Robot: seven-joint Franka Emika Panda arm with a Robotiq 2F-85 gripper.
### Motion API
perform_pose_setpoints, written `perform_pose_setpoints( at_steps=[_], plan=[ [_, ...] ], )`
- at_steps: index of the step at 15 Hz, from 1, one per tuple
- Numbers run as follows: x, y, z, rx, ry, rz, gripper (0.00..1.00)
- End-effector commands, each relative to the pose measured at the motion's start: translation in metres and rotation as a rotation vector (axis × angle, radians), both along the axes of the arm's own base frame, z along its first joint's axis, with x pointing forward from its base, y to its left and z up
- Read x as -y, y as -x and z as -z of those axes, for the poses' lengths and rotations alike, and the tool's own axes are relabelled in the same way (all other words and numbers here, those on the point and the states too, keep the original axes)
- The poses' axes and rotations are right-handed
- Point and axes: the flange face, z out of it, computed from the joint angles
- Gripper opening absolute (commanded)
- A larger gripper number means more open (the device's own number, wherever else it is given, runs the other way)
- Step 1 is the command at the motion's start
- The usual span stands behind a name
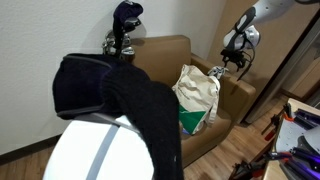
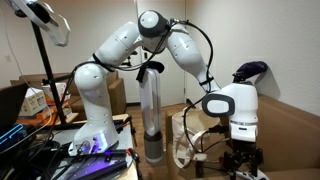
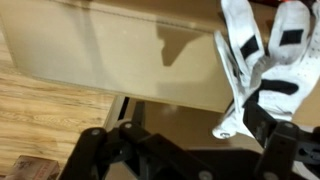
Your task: Pick up the glove from the right armrest of the sofa and place it inside the white bag
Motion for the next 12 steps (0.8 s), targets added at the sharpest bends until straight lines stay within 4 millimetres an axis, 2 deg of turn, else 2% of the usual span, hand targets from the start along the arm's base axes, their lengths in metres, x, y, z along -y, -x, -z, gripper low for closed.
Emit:
perform_pose_setpoints(
  at_steps=[1, 6, 9, 10, 12],
  plan=[
    [-0.001, -0.016, 0.010, -0.028, -0.081, -0.013, 1.00],
    [0.006, -0.029, 0.012, 0.059, -0.112, -0.065, 1.00],
    [0.021, -0.029, 0.016, 0.095, -0.088, -0.060, 1.00],
    [0.028, -0.027, 0.019, 0.102, -0.076, -0.046, 0.75],
    [0.039, -0.023, 0.021, 0.115, -0.069, -0.032, 0.68]
  ],
)
